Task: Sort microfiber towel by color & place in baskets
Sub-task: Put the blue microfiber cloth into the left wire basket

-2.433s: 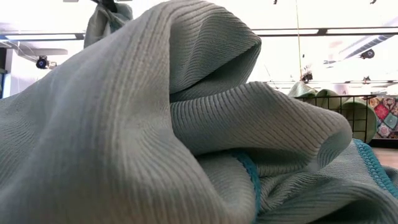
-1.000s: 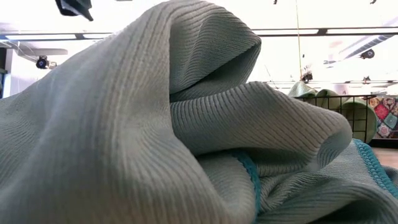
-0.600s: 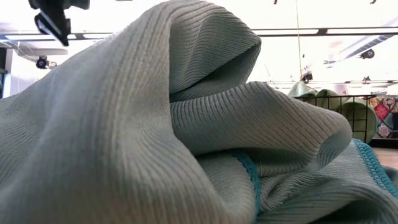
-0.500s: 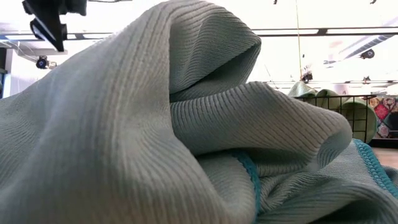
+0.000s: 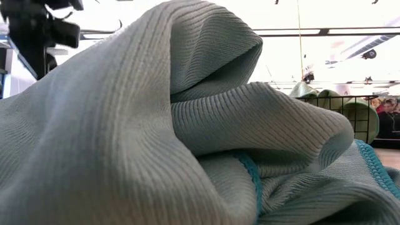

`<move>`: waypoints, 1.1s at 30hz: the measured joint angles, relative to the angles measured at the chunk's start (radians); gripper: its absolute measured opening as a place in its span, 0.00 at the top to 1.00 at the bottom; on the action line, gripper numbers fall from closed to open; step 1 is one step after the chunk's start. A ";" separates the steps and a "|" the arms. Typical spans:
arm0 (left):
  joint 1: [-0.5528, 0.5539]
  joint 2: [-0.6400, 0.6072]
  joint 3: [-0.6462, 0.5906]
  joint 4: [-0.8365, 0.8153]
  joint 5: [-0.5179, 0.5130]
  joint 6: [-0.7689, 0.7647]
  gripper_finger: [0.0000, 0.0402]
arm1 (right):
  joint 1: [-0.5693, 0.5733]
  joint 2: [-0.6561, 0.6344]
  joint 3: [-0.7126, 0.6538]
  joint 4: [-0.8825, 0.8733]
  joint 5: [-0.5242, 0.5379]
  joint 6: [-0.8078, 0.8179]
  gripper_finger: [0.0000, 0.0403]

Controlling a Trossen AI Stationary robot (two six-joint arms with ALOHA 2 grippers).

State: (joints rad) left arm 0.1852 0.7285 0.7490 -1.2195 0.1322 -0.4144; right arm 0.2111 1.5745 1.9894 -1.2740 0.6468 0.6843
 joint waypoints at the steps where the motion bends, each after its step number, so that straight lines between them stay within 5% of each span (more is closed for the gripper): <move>1: 0.000 -0.005 -0.026 0.018 -0.001 -0.010 0.63 | 0.000 0.000 -0.008 0.000 0.000 0.005 0.79; 11: 0.000 0.001 -0.199 0.183 -0.101 -0.155 0.63 | 0.000 0.000 -0.073 0.001 0.000 0.070 0.80; 19: 0.000 0.025 -0.188 0.199 -0.164 -0.148 0.63 | 0.000 0.000 -0.105 0.005 -0.027 0.089 0.80; 33: -0.002 0.021 -0.136 0.268 0.192 -0.076 0.63 | 0.000 -0.001 -0.160 0.007 -0.054 0.131 0.80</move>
State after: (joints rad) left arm 0.1833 0.7494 0.6128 -0.9514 0.3242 -0.4908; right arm 0.2115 1.5738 1.8296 -1.2667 0.5926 0.8150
